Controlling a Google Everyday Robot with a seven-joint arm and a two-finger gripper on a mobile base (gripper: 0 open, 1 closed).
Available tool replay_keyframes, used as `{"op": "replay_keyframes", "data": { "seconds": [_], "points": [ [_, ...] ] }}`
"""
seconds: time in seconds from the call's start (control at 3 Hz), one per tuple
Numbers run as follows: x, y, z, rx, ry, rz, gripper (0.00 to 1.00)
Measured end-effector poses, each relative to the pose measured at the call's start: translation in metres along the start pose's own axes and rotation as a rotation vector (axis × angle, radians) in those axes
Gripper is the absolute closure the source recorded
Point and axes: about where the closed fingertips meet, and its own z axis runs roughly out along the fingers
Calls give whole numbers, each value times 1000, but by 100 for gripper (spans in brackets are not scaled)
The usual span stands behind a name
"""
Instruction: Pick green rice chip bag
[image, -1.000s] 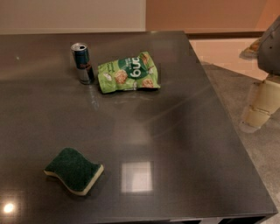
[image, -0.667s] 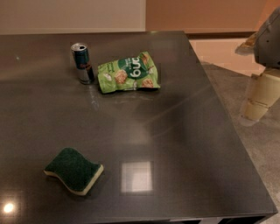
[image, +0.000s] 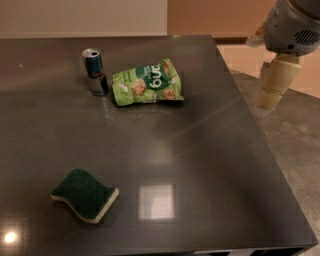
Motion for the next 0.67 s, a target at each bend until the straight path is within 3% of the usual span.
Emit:
{"op": "replay_keyframes", "data": {
  "seconds": [0.67],
  "points": [
    [-49,-53,24,-7,-37,-80,0]
  ]
}}
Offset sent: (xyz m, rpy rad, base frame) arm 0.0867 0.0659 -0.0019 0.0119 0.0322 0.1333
